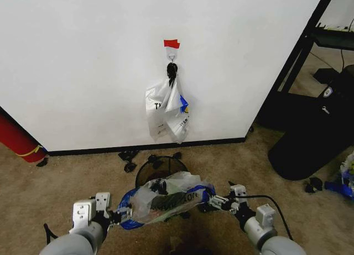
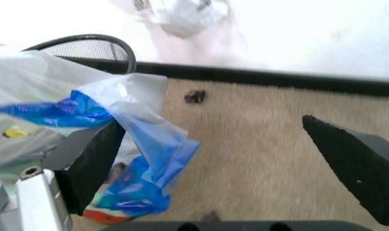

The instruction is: Pick up the garbage bag from the wall and place it over the trash bin.

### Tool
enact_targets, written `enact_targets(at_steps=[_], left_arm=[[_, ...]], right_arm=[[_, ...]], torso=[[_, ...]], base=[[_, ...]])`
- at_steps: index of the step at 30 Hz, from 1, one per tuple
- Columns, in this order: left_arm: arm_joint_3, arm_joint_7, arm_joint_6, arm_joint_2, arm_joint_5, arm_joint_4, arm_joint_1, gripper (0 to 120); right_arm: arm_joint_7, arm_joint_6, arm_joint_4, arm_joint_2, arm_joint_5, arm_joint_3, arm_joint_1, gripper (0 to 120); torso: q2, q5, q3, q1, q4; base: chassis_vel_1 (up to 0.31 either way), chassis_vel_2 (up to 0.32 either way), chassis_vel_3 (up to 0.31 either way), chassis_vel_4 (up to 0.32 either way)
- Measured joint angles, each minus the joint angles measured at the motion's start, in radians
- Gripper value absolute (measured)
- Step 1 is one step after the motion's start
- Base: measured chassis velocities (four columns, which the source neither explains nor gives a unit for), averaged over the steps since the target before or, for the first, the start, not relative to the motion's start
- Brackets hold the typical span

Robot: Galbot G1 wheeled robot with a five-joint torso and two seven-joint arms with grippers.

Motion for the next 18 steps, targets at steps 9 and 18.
enact_targets(at_steps=[9,18], left_arm=[[-0.069,0.038,0.005,0.018,-0.033,0.002,-0.046,100],[-0.071,0.094,0.024,0.053,-0.08,0.003,-0.176,100]], right_arm=[[-0.349,0.268,-0.128,-0.012,-0.053,0.075,0.028,100],[-0.616,0.385,-0.188,-0.005,-0.121,0.177,0.027,100]], torso=[[0.0,0.0001,0.0,0.0,0.0003],[0.0,0.0,0.0,0.0,0.0002]], base=[[0.0,0.0,0.0,0.0],[0.0,0.0,0.0,0.0]])
